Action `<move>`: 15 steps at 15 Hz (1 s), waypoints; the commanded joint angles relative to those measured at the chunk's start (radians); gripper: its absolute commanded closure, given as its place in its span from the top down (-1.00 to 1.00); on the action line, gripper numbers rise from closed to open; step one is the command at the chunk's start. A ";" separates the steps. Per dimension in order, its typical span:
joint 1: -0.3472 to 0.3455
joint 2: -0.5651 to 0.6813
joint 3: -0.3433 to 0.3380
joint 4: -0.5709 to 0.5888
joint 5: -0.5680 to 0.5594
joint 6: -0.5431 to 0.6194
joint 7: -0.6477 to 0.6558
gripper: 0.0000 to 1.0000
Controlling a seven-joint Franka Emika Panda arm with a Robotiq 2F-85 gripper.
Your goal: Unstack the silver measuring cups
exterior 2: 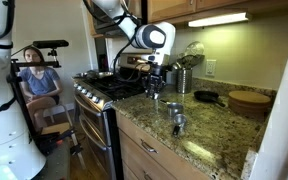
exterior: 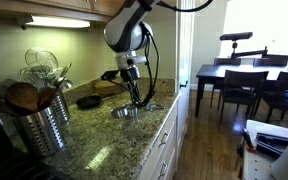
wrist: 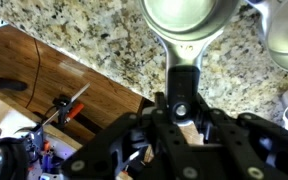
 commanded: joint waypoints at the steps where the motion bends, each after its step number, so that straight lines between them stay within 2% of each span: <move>1: -0.033 -0.003 0.041 0.002 -0.004 -0.024 -0.043 -0.76; 15: -0.028 0.069 0.062 0.034 0.000 -0.034 -0.112 -0.76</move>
